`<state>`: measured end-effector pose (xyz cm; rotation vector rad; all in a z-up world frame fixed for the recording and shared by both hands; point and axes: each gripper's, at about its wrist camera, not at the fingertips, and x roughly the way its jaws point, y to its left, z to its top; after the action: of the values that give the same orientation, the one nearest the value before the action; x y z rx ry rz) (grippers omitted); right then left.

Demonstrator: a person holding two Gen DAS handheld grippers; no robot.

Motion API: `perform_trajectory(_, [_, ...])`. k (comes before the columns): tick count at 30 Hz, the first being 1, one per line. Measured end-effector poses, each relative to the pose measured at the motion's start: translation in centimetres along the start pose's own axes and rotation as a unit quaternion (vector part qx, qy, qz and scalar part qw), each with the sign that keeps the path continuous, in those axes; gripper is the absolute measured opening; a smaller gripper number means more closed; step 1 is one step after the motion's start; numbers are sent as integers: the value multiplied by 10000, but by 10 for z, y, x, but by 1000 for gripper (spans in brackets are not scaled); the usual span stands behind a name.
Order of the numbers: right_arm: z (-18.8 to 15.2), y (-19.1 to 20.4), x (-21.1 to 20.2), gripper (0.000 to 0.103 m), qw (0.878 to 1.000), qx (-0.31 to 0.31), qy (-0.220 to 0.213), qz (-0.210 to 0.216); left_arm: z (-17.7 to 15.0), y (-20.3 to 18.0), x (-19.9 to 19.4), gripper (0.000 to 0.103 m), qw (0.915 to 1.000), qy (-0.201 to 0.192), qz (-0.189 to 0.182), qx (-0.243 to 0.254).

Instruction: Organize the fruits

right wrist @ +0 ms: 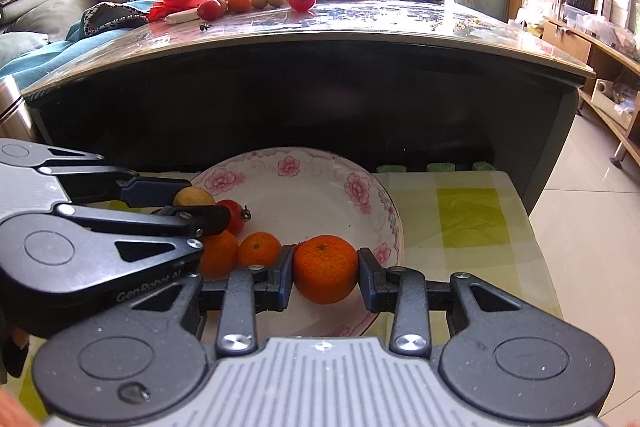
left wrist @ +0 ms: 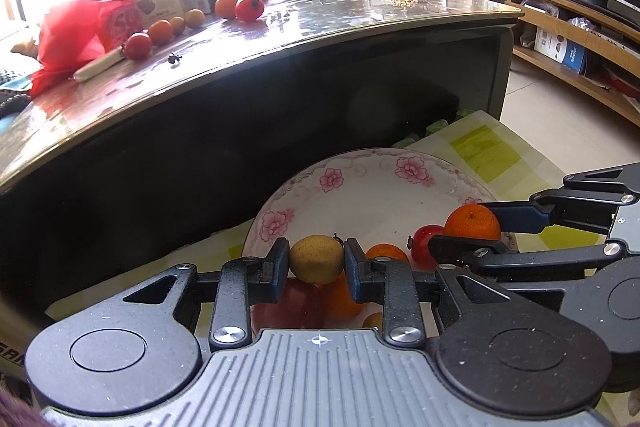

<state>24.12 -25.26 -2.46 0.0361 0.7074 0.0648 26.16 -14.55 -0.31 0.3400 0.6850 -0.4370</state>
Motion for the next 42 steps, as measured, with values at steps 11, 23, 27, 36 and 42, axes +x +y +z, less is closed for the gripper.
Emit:
perform_trajectory(11, [3, 1, -2, 40, 9999, 67, -65, 38, 2, 2, -5, 41, 9999, -63, 119, 51])
perform_trajectory(23, [7, 1, -9, 41, 9995, 223, -168, 149, 3, 9, -16, 51, 9996, -147, 246, 0])
perform_trajectory(27, [8, 1, -13, 42, 9987, 359, -166, 308, 3, 13, -24, 55, 9993, -168, 317, -80])
perform_trajectory(36, [9, 13, -30, 43, 9987, 284, -274, 321, -2, 21, -43, 65, 9983, -220, 445, -315])
perform_trajectory(42, [7, 19, -42, 44, 9992, 179, -303, 195, -6, 22, -53, 69, 9976, -251, 496, -420])
